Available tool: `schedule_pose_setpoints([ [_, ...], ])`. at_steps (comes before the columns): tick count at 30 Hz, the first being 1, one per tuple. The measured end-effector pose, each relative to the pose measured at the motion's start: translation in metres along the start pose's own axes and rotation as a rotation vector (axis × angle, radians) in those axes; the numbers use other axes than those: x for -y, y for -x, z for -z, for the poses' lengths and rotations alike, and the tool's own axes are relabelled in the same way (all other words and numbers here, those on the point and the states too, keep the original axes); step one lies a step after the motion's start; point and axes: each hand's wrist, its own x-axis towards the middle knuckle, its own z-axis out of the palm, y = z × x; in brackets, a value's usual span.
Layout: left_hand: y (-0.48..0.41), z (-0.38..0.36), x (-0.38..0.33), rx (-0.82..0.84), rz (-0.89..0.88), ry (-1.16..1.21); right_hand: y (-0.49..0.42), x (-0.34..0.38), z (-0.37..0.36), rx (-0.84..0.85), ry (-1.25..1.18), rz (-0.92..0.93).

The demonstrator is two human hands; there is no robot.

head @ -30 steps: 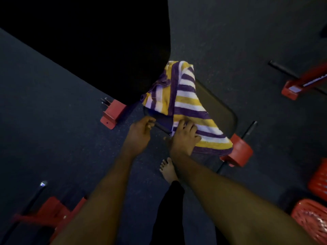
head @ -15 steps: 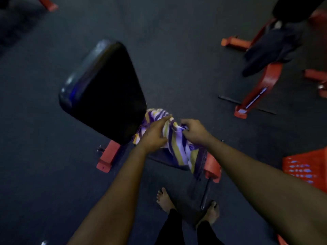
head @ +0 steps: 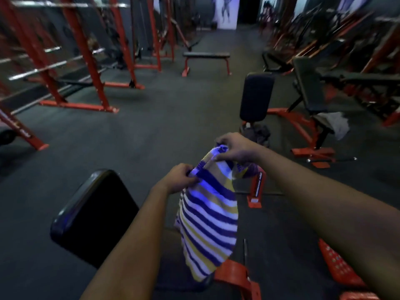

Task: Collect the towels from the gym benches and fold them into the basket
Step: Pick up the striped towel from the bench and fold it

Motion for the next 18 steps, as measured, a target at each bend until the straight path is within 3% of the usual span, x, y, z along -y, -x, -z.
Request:
schedule_pose_setpoints([
  [5,-0.012,-0.019,-0.031,-0.012,-0.023,-0.091,0.029,-0.003,0.088,-0.357,0.037,0.065],
  [10,-0.030,-0.028,-0.083,-0.225,-0.062,-0.034,0.059,-0.027,0.162,-0.652,0.073,-0.002],
  [15,-0.042,-0.009,-0.136,-0.541,-0.181,0.090,0.087,-0.063,0.200,-0.925,0.183,-0.262],
  [18,-0.039,0.025,-0.162,-0.443,-0.313,0.041,0.106,-0.091,0.212,-1.000,0.199,-0.432],
])
